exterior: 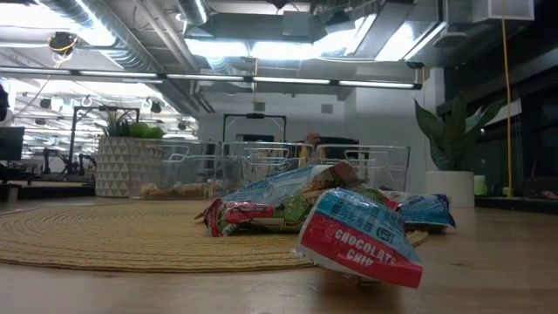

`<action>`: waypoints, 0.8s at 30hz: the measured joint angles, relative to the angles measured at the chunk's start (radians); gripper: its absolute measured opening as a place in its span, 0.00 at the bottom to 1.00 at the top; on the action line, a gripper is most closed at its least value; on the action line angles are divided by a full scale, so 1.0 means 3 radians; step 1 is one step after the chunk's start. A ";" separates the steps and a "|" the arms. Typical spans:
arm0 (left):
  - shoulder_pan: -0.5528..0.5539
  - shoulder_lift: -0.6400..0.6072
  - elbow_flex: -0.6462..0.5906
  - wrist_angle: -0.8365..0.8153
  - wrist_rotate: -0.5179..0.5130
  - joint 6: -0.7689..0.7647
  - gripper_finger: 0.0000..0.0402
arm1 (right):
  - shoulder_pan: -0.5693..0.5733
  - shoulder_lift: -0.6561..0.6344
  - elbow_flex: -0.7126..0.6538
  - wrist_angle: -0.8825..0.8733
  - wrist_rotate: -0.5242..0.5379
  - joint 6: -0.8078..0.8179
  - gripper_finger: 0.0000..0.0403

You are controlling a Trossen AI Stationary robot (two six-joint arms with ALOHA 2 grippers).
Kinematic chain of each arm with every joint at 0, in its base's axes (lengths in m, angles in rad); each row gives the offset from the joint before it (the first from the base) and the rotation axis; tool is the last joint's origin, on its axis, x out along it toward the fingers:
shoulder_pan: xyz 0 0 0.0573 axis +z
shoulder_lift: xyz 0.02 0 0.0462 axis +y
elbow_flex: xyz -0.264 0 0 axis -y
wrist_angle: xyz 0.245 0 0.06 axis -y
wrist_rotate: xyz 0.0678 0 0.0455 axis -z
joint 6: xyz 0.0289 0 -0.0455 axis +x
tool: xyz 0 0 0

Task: Pick and place Granola Bars by type
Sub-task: Put the blue granola bar into the right transparent bin

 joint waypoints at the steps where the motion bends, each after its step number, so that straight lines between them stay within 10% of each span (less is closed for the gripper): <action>1: 0.0000 0.0000 0.0000 0.0005 0.0000 0.0000 0.02 | 0.0000 0.0026 0.0017 0.0005 0.0000 -0.0007 0.83; 11: 0.0001 0.0000 0.0000 0.0100 0.0078 0.0001 0.02 | -0.0025 0.0153 0.0026 0.0160 -0.0178 -0.0007 0.72; 24: -0.0001 0.0000 0.0000 0.0099 0.0109 -0.0023 0.03 | -0.0028 0.0151 0.0026 0.0220 -0.0235 -0.0016 0.27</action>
